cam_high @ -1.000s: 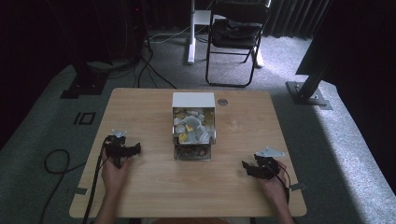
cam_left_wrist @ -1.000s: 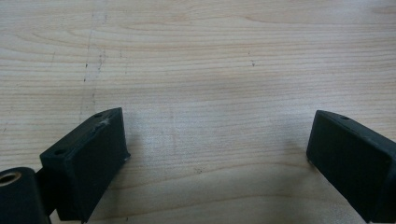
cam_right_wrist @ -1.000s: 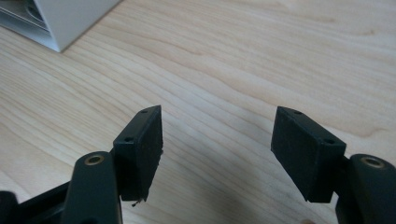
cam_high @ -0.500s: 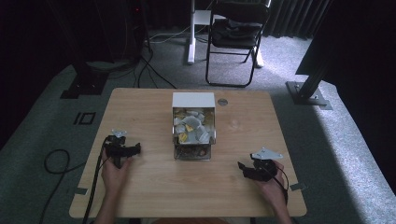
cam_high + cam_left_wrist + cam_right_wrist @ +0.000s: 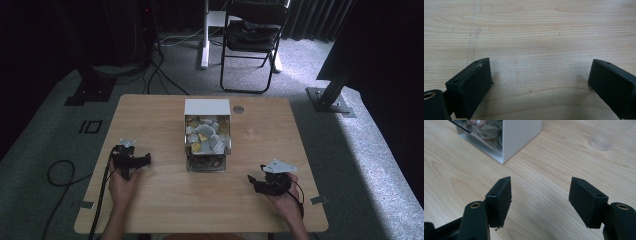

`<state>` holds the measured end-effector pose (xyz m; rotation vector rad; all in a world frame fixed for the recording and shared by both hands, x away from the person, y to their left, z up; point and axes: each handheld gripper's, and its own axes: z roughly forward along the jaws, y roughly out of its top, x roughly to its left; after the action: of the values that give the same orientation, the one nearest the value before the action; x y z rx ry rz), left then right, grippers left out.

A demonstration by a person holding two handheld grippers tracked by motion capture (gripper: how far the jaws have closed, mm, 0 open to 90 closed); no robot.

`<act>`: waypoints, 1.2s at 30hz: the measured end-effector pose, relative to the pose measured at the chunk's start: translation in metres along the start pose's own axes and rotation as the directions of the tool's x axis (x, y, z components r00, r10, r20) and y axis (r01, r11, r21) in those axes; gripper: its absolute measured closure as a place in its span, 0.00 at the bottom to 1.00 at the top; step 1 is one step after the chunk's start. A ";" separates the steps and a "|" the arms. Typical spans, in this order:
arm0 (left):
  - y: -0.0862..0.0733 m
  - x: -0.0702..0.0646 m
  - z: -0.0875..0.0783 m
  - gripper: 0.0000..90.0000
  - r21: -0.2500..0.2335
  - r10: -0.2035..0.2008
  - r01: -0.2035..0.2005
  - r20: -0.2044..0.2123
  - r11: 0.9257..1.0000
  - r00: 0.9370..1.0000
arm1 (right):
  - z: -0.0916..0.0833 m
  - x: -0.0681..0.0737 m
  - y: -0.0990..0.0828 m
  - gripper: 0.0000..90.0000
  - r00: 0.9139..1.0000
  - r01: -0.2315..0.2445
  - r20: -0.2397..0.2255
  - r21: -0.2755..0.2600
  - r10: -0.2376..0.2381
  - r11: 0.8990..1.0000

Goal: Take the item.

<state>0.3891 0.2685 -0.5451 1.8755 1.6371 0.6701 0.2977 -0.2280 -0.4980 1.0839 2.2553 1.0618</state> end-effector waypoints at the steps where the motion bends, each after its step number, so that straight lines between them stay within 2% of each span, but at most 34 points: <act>1: 0.000 0.000 0.000 0.06 0.000 0.000 0.000 0.000 1.000 1.000 | 0.000 0.001 0.001 0.38 1.000 0.002 -0.004 -0.001 -0.002 1.000; 15: 0.000 0.000 0.000 0.06 0.003 0.006 -0.006 0.000 1.000 1.000 | -0.002 0.022 0.016 0.39 0.997 0.061 -0.042 -0.032 -0.062 0.998; 36: 0.000 0.000 0.000 0.06 0.004 0.006 -0.006 0.000 1.000 1.000 | 0.006 0.047 0.029 0.43 0.984 0.137 -0.108 -0.057 -0.142 0.989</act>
<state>0.3890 0.2689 -0.5448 1.8837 1.6344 0.6705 0.2864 -0.1762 -0.4809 0.8521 2.3405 1.1381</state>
